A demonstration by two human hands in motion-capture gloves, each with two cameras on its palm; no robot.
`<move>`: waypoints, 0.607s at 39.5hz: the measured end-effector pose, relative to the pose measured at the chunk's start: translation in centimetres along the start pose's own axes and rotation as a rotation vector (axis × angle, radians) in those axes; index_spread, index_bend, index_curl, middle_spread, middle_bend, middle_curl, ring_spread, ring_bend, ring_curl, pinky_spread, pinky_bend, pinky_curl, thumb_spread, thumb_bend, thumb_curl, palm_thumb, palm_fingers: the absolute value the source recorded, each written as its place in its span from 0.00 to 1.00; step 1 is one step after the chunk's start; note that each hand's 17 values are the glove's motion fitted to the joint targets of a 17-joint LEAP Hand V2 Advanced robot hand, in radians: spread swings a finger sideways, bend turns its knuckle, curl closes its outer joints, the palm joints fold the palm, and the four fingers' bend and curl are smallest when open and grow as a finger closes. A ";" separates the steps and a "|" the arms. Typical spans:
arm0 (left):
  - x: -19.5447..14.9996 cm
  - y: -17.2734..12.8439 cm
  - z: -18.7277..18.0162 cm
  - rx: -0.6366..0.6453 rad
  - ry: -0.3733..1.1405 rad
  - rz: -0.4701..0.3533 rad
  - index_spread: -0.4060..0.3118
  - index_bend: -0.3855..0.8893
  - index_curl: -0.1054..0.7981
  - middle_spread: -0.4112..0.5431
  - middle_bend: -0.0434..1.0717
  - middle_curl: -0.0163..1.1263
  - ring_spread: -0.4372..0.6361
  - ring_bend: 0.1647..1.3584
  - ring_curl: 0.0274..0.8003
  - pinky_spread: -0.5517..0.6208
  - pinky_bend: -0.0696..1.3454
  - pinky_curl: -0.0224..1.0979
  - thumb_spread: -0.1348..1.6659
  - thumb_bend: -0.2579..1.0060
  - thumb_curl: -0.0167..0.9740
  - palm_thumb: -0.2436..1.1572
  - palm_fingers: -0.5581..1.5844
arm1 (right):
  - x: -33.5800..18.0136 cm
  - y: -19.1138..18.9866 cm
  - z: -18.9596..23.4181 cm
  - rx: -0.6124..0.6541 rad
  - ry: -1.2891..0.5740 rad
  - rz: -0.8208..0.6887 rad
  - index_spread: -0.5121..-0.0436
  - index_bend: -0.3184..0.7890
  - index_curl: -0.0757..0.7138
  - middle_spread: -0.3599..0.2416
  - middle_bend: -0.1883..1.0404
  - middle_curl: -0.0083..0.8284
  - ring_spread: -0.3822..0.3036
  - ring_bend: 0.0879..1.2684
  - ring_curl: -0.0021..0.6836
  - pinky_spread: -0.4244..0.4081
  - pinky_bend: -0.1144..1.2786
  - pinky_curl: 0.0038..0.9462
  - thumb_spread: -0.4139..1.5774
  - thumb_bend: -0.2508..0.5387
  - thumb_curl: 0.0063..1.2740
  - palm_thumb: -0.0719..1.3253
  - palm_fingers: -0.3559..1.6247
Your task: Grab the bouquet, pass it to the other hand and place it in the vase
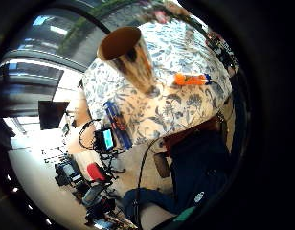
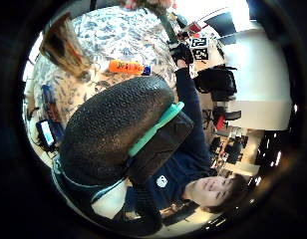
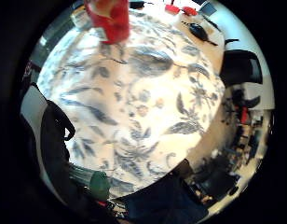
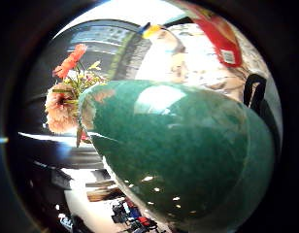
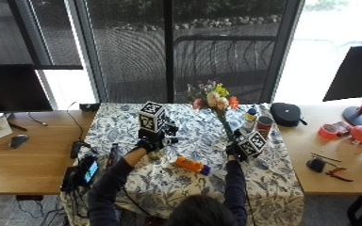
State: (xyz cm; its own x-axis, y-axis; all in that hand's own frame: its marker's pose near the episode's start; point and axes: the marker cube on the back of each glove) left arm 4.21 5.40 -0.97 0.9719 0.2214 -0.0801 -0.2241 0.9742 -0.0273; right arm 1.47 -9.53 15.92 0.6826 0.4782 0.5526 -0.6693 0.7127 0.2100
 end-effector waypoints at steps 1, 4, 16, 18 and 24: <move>0.1 -0.1 0.0 -0.007 0.009 0.005 0.50 0.43 0.49 0.72 0.19 0.25 0.77 0.36 0.30 0.82 0.25 0.32 0.67 0.17 0.27 0.17 0.28 | -0.7 0.0 -0.6 0.009 -0.069 -0.026 0.63 0.67 0.73 0.30 0.77 0.80 0.27 0.70 0.81 0.26 0.59 0.51 0.71 0.27 0.36 0.77 0.93; 0.4 -0.7 0.1 -0.038 0.057 0.016 0.51 0.43 0.49 0.72 0.19 0.25 0.77 0.37 0.30 0.82 0.25 0.32 0.66 0.18 0.27 0.17 0.29 | -2.3 1.1 -2.5 -0.079 -0.217 -0.008 0.63 0.70 0.76 0.30 0.79 0.81 0.27 0.72 0.83 0.25 0.60 0.53 0.70 0.28 0.36 0.77 0.91; 2.7 -3.6 0.9 -0.166 0.486 0.115 0.57 0.41 0.48 0.74 0.20 0.25 0.77 0.37 0.31 0.81 0.26 0.33 0.69 0.21 0.29 0.25 0.28 | -8.3 1.3 -4.0 -0.154 -0.700 -0.110 0.65 0.71 0.82 0.32 0.84 0.83 0.28 0.78 0.86 0.25 0.65 0.57 0.60 0.28 0.42 0.77 0.88; 3.5 -4.2 0.5 -0.176 0.621 0.114 0.58 0.42 0.47 0.75 0.20 0.26 0.77 0.37 0.31 0.81 0.26 0.33 0.70 0.21 0.30 0.26 0.28 | -9.3 2.3 -4.5 -0.171 -0.781 -0.155 0.65 0.71 0.82 0.32 0.84 0.83 0.28 0.79 0.87 0.25 0.65 0.58 0.59 0.28 0.43 0.76 0.87; 5.8 -6.7 -0.9 -0.144 1.023 0.105 0.67 0.33 0.38 0.85 0.19 0.25 0.82 0.44 0.33 0.84 0.39 0.37 0.72 0.25 0.32 0.36 0.24 | -12.3 5.6 -5.4 -0.202 -0.978 -0.257 0.66 0.72 0.84 0.33 0.85 0.83 0.29 0.79 0.87 0.25 0.65 0.58 0.55 0.29 0.45 0.77 0.87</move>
State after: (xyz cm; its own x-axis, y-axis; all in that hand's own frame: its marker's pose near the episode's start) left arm 11.33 0.12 -2.17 0.4363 0.0953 -0.8947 -0.3757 0.9228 -0.0849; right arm -9.11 -8.67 5.98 0.1998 -0.2630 0.9439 -0.4133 0.8508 0.3246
